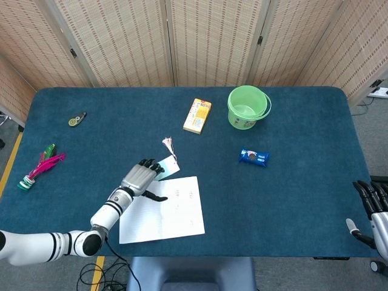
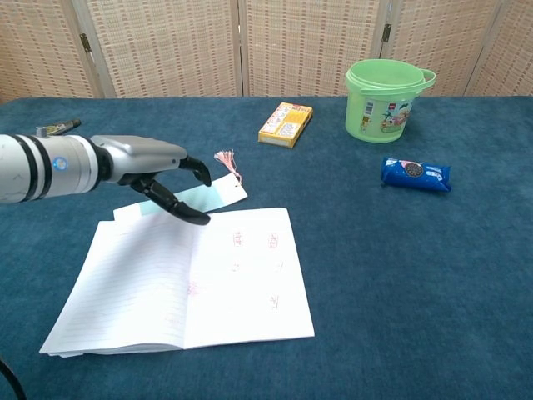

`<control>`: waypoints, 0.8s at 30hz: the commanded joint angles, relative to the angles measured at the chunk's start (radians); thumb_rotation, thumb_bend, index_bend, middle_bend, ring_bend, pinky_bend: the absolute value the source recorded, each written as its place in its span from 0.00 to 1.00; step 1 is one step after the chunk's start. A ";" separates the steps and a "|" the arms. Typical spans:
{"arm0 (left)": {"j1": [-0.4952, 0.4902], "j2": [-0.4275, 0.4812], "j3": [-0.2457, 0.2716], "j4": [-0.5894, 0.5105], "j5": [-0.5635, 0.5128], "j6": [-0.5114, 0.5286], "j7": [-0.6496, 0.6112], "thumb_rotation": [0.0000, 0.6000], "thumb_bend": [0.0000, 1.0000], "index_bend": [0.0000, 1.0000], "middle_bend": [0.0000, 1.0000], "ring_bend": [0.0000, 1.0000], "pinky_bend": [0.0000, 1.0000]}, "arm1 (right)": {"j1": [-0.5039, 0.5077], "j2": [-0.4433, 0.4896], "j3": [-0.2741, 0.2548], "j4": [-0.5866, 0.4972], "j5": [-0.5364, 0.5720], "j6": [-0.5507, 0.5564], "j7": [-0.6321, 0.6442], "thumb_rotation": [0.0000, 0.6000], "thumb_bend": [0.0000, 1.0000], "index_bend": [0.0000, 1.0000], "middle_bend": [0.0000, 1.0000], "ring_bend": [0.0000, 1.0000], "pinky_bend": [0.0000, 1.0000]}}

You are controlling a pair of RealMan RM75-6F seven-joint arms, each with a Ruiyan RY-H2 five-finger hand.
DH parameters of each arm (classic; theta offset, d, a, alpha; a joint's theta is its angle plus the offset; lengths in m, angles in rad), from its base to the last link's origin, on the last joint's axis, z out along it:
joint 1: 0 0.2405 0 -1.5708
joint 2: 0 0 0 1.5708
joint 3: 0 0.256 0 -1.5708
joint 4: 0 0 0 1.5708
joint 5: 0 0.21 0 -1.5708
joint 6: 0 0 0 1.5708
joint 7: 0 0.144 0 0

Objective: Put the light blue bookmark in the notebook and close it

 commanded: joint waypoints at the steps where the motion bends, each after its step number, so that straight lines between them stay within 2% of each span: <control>1: 0.006 -0.007 0.016 0.006 0.012 -0.003 -0.008 0.36 0.07 0.21 0.17 0.05 0.12 | 0.000 -0.001 0.000 0.002 -0.001 -0.001 0.001 1.00 0.26 0.06 0.11 0.05 0.07; 8: 0.000 -0.033 0.051 0.039 0.010 -0.005 0.017 0.36 0.07 0.21 0.17 0.05 0.12 | -0.004 0.001 0.000 0.001 0.000 0.004 0.000 1.00 0.26 0.06 0.11 0.05 0.07; 19: -0.036 -0.033 0.098 0.069 -0.065 -0.002 0.106 0.36 0.07 0.23 0.18 0.05 0.12 | -0.004 0.001 0.001 -0.003 0.002 0.002 -0.005 1.00 0.26 0.06 0.11 0.05 0.07; 24: -0.048 -0.035 0.103 0.089 -0.102 0.014 0.137 0.36 0.07 0.22 0.18 0.05 0.12 | -0.006 0.001 0.001 -0.004 0.005 0.002 -0.005 1.00 0.26 0.06 0.11 0.05 0.07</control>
